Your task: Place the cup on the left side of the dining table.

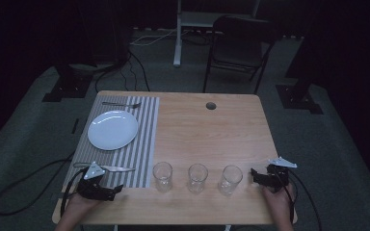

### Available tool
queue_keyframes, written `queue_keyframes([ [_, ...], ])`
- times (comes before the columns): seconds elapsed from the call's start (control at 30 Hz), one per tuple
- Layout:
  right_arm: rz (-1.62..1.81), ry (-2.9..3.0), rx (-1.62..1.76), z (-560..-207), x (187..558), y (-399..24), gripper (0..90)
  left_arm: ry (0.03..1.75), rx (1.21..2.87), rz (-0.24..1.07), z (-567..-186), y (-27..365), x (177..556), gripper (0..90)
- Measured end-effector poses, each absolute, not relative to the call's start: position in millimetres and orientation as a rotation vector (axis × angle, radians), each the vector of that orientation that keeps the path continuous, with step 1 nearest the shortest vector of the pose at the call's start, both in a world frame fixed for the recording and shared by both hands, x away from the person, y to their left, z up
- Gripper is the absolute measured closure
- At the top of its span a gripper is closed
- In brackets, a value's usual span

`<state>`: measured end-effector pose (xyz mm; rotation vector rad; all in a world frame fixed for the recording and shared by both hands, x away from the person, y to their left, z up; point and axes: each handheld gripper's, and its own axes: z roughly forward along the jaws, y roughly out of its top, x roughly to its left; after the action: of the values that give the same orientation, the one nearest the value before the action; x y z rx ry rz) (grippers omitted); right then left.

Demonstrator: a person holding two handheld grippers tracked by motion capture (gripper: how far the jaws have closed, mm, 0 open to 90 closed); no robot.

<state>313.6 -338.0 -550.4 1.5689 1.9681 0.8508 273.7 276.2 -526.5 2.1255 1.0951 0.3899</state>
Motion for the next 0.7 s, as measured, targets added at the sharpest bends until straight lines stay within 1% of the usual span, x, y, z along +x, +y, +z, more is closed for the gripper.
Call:
queue_keyframes([
  [0.13,0.851,1.968,1.569,-550,314,-338,13.2,1.057,2.155,0.366,-526,267,273,1.5],
  [0.27,0.851,1.968,1.569,-550,314,-338,13.2,1.025,2.159,0.372,-524,258,273,1.5],
  [0.37,0.851,1.968,1.569,-550,314,-338,13.2,0.992,2.157,0.35,-521,252,272,1.5],
  [0.7,0.851,1.968,1.569,-550,314,-338,13.2,0.862,2.213,0.298,-519,217,273,1.5],
])
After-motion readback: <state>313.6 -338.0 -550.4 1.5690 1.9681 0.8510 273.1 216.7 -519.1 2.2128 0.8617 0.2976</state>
